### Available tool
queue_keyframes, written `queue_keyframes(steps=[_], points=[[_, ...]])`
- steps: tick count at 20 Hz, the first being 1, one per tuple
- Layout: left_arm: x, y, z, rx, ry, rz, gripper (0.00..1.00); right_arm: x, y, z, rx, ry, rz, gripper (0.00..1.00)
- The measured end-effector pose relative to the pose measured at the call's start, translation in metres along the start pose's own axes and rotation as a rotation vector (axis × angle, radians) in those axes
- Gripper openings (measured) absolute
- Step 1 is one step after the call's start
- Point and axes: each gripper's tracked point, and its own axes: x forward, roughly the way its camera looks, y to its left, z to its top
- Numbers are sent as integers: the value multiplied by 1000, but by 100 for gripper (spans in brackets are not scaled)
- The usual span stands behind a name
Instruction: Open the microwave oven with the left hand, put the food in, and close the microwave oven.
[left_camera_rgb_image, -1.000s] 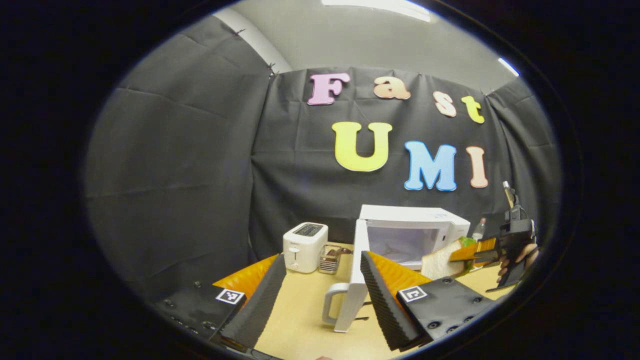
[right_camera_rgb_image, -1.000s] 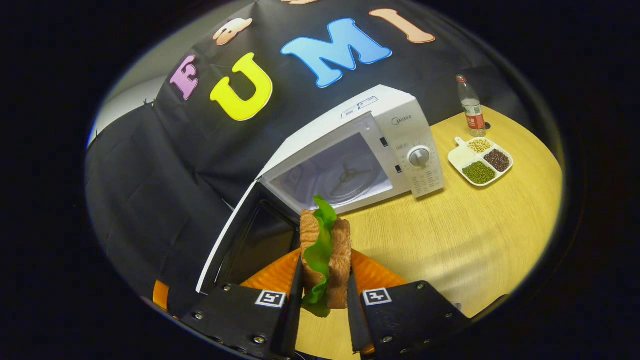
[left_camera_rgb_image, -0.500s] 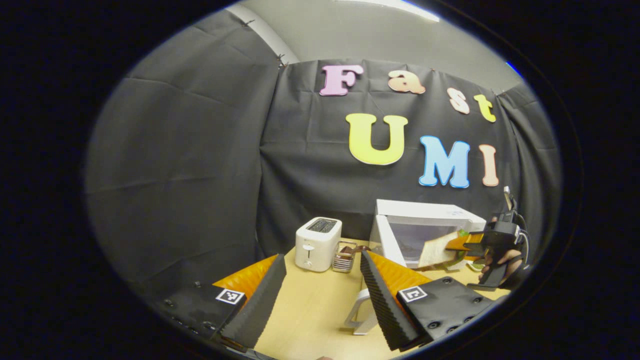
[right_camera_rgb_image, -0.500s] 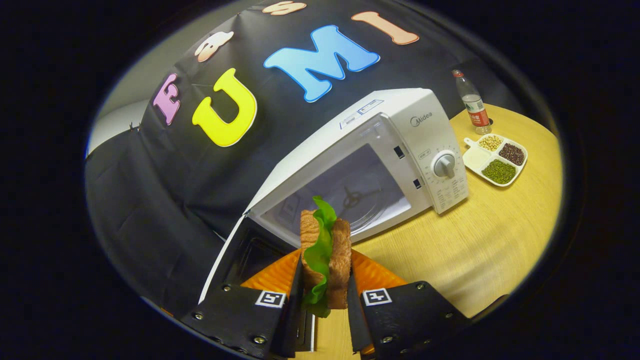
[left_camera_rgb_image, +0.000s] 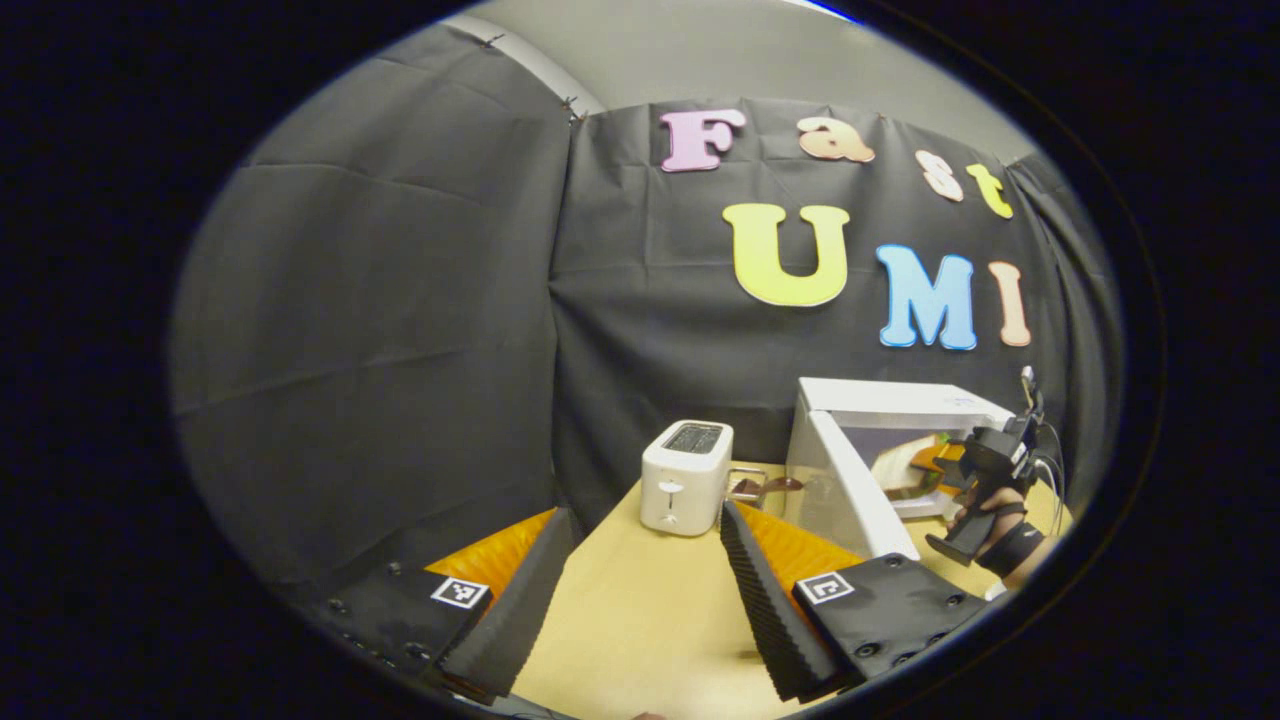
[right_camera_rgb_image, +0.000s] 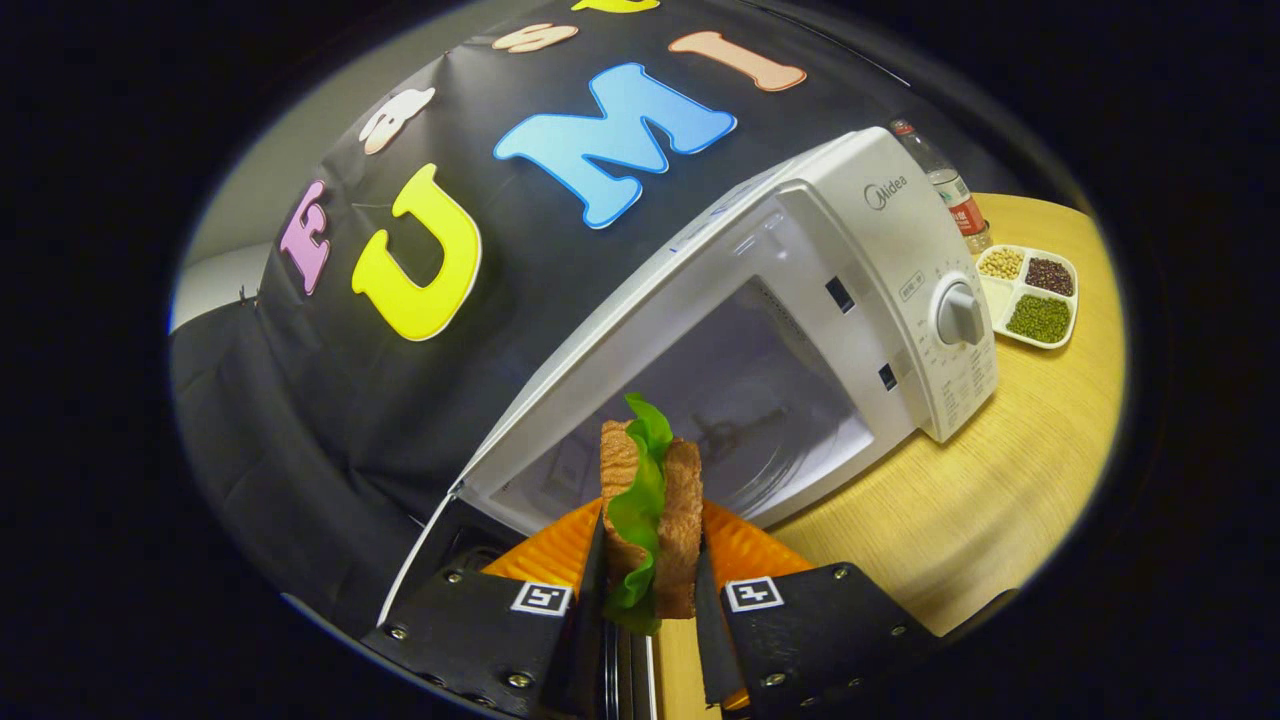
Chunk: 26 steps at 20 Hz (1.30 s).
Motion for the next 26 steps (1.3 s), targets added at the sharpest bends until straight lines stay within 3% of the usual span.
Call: queue_keyframes(steps=[12,17,18,19,20,23,25,26], points=[[11,8,-33,55,69,22,96,73,-27,-5,22,-55,-4,41],[14,6,-37,74,74,15,96,81,-44,-12,-13,-62,-69,41],[14,7,-38,77,73,14,99,81,-48,-11,-30,-71,-87,46],[14,7,-36,79,71,13,94,82,-55,-9,-63,-83,-131,46],[14,7,-36,81,70,12,94,82,-61,-8,-88,-89,-150,53],[14,10,-42,84,77,18,100,82,-75,-4,-129,-100,-208,64],[16,8,-43,76,79,16,100,80,-84,-1,-173,-100,-253,82],[17,7,-45,75,79,13,100,79,-87,1,-192,-101,-266,86]])
